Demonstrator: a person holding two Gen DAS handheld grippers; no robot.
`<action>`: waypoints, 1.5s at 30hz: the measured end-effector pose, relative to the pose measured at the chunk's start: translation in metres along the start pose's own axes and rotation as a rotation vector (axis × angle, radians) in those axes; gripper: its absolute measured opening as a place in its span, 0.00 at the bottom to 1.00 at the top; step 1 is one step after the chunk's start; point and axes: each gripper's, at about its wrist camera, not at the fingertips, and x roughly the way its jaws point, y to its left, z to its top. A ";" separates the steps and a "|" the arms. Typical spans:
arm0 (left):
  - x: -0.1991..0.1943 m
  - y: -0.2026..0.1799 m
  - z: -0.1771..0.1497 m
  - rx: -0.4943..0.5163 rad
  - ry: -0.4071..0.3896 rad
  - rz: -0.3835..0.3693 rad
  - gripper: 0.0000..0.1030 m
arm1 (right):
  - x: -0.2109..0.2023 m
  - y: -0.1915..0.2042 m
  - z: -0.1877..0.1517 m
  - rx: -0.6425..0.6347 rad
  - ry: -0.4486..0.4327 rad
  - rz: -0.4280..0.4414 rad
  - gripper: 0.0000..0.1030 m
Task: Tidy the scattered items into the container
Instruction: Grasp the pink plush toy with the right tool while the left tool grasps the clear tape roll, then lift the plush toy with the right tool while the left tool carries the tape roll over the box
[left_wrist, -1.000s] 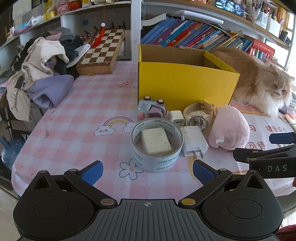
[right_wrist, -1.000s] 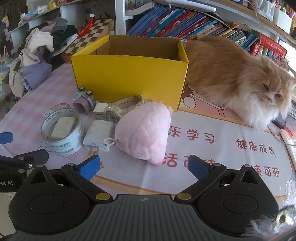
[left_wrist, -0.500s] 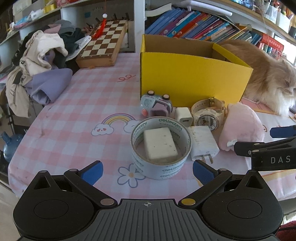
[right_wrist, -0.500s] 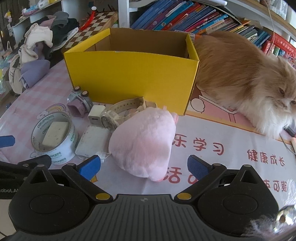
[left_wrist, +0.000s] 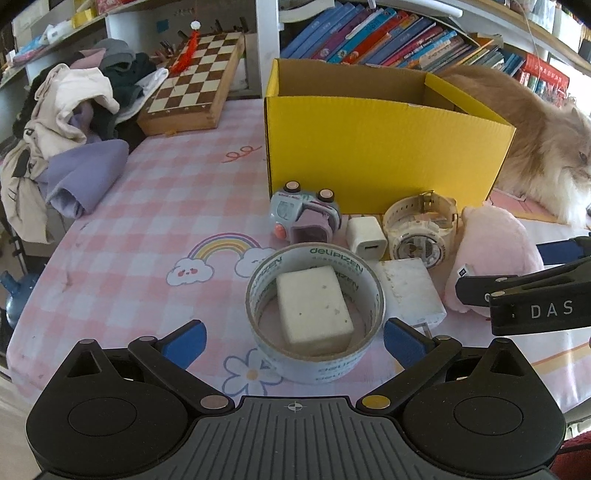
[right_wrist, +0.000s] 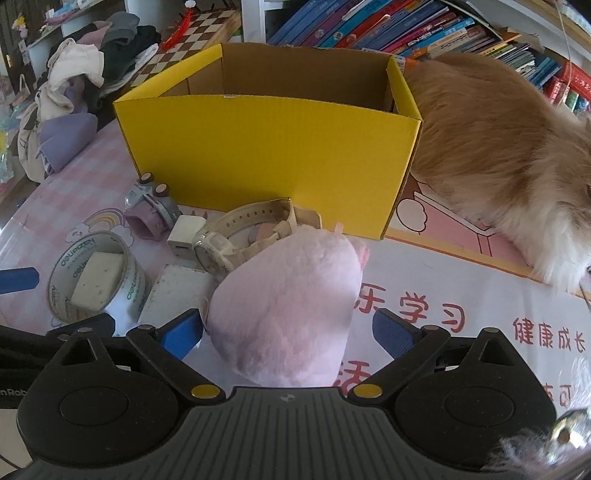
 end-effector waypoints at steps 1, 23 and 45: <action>0.001 0.000 0.001 0.003 0.002 0.000 0.99 | 0.001 0.000 0.001 0.000 0.002 0.001 0.95; 0.025 -0.008 0.007 0.042 0.032 -0.012 0.85 | 0.007 -0.008 0.003 -0.009 0.011 0.028 0.73; -0.008 0.001 0.020 0.035 -0.071 -0.006 0.82 | -0.018 -0.017 0.001 0.037 -0.043 0.008 0.68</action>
